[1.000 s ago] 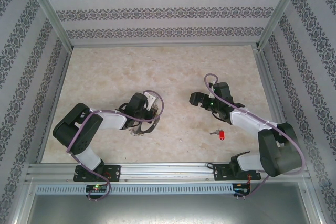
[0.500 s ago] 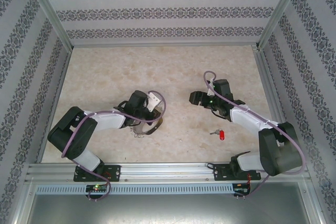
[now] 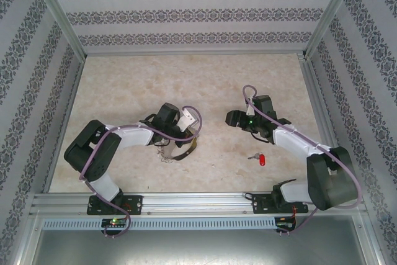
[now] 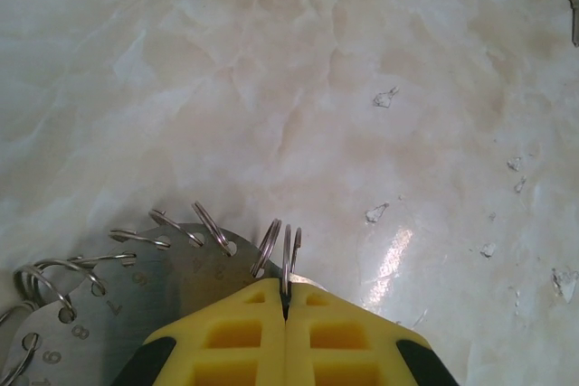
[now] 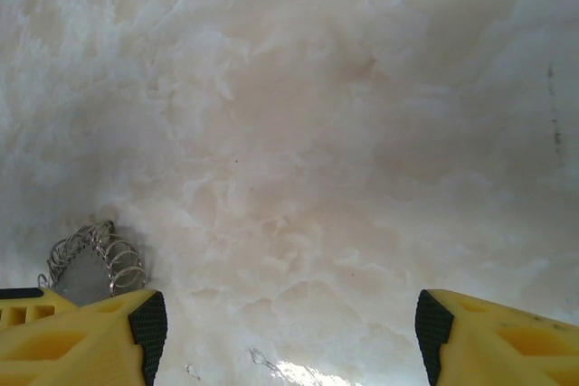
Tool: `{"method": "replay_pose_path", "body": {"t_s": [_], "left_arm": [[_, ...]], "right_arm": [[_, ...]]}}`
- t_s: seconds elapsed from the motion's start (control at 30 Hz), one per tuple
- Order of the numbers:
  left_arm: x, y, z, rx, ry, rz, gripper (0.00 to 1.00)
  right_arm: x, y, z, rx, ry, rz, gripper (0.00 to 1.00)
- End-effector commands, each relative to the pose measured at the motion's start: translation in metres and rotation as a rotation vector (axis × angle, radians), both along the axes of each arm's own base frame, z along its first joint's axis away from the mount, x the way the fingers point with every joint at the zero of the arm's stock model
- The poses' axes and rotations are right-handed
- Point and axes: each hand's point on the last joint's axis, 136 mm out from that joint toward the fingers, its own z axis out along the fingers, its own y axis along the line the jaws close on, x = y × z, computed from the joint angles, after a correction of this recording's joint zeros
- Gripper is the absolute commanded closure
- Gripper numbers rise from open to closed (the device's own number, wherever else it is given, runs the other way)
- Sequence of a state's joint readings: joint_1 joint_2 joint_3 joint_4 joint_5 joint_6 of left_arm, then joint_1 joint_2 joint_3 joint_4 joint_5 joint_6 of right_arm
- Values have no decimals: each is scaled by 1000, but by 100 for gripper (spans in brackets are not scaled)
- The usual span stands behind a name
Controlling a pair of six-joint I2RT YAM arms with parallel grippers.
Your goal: Put the keys on the keyring
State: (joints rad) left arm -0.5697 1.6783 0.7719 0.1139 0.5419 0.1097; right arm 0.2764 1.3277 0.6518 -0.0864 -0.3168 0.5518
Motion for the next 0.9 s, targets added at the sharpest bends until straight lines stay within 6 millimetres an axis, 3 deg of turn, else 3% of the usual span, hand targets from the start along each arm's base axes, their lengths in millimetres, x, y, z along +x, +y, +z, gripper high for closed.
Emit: {"method": "replay_pose_path", "body": {"t_s": [0.0,0.27,0.47,0.57,0.77,0.87], "left_arm": [[5,-6,3,11,-15,-9,100],[27,6,2,44,-82,136,100],[32,7,10,18,-110,171,100],[33,5,13,3,-116,174,100],[32,-2,14,-7,-111,153,100],[31,-6,14,-14,-113,144,100]], "right_arm": [[-11,-24,-10,-78,67,-92,26],[-59,-82,-25,-259,219,-325,25],[-95,-100,-15,-255,258,-456,29],[-105,-108,-12,-237,270,-535,40],[-114,-106,-24,-174,359,-624,57],[-117,-104,-31,-161,404,-649,57]]}}
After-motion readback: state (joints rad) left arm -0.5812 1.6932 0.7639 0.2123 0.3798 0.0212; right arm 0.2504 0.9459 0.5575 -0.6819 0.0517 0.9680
